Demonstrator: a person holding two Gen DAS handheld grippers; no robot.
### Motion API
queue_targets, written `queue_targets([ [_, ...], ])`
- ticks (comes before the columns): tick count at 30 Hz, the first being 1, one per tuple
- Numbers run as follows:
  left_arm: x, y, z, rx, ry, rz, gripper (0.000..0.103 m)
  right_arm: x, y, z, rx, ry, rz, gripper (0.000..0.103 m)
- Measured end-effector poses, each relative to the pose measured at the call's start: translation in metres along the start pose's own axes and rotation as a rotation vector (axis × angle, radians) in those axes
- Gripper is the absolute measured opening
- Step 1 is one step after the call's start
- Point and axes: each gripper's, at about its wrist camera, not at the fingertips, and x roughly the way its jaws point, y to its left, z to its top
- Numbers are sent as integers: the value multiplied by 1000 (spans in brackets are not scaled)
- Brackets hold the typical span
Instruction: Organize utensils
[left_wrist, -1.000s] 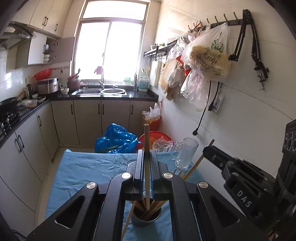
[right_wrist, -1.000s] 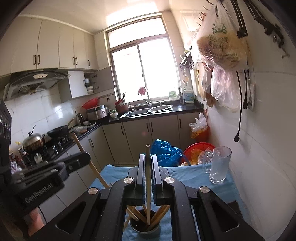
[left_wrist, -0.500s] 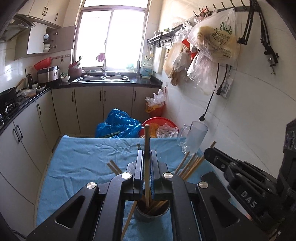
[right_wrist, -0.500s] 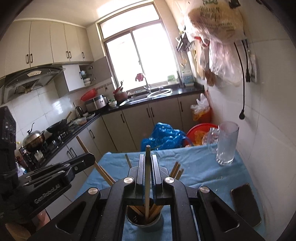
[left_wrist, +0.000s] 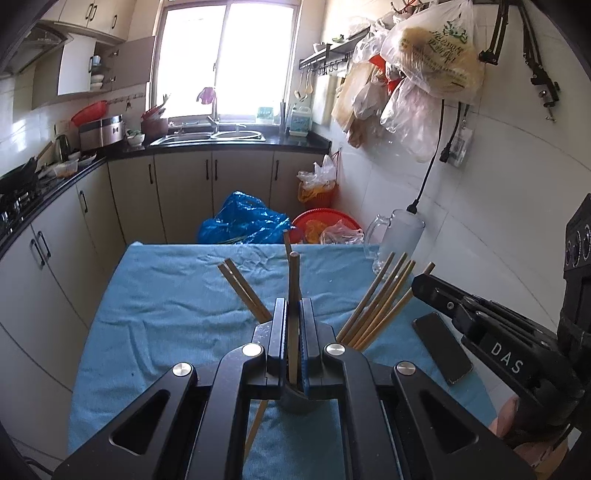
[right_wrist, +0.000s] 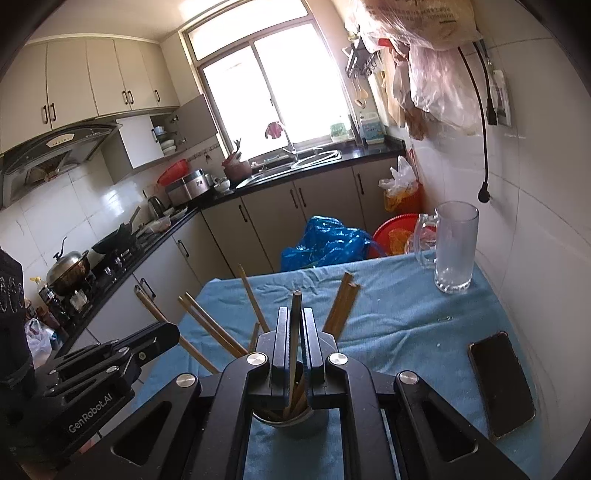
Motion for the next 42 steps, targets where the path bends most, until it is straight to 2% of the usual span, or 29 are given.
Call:
queue_targets([
  [13, 4, 1, -11, 18, 22, 19, 5, 10, -7, -5, 16, 30, -9, 6],
  [27, 2, -8, -15, 67, 0, 58, 6, 8, -11, -6, 39, 29, -9, 6],
  [42, -26, -26, -10, 120, -97, 68, 5, -12, -11, 2, 56, -27, 2, 6],
])
